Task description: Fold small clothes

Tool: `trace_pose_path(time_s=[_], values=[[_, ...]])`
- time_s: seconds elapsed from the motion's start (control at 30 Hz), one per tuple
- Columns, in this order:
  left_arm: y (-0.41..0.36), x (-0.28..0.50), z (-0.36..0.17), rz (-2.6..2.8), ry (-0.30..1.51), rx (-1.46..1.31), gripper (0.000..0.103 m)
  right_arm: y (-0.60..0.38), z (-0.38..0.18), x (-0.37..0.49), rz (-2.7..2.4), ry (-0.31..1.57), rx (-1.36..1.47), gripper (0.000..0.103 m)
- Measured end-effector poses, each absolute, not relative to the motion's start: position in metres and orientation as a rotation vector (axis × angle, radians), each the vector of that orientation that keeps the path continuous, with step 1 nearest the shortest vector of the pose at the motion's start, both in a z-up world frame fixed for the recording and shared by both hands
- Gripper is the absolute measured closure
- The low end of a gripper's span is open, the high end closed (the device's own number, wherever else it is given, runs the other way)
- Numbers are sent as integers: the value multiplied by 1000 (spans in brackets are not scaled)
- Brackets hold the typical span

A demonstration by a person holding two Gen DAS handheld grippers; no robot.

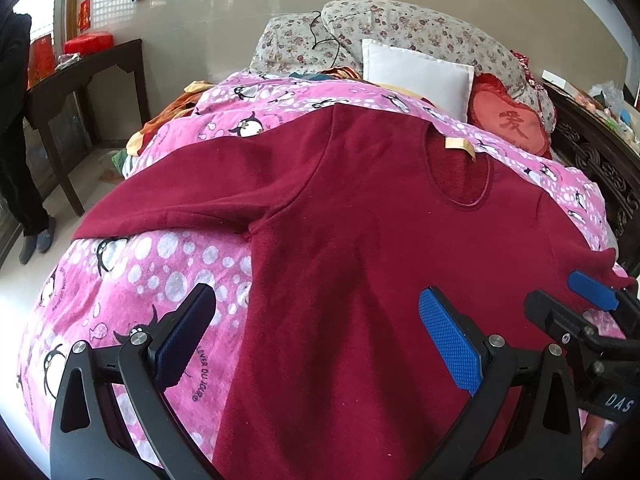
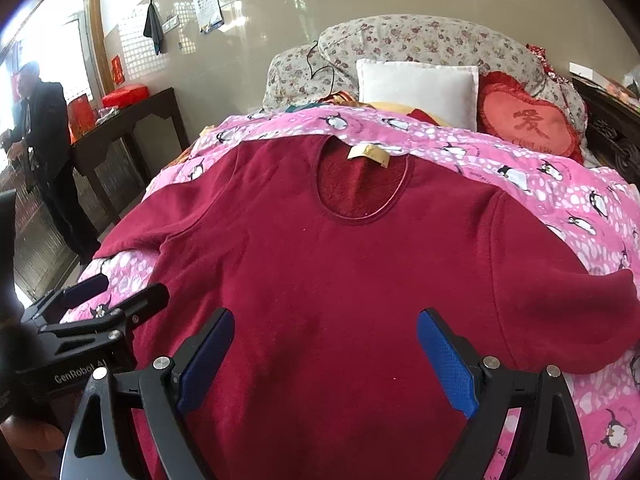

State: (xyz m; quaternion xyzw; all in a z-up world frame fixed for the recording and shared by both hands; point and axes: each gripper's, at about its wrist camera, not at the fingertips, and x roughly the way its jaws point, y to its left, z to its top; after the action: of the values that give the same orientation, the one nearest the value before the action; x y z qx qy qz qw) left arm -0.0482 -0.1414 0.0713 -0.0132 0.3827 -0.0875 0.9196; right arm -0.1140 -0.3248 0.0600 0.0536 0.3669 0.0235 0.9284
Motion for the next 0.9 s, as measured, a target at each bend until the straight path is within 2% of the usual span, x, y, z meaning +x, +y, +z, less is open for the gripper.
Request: trace_pose_path(time_s=[0.67,0.9], values=[[-122,-33,68,-147,802,-64,1,-308,52,-94,79,757,73,12],[-60,-15,79,-130,841,-234,1,-303,45,-91,109,789,92,12]])
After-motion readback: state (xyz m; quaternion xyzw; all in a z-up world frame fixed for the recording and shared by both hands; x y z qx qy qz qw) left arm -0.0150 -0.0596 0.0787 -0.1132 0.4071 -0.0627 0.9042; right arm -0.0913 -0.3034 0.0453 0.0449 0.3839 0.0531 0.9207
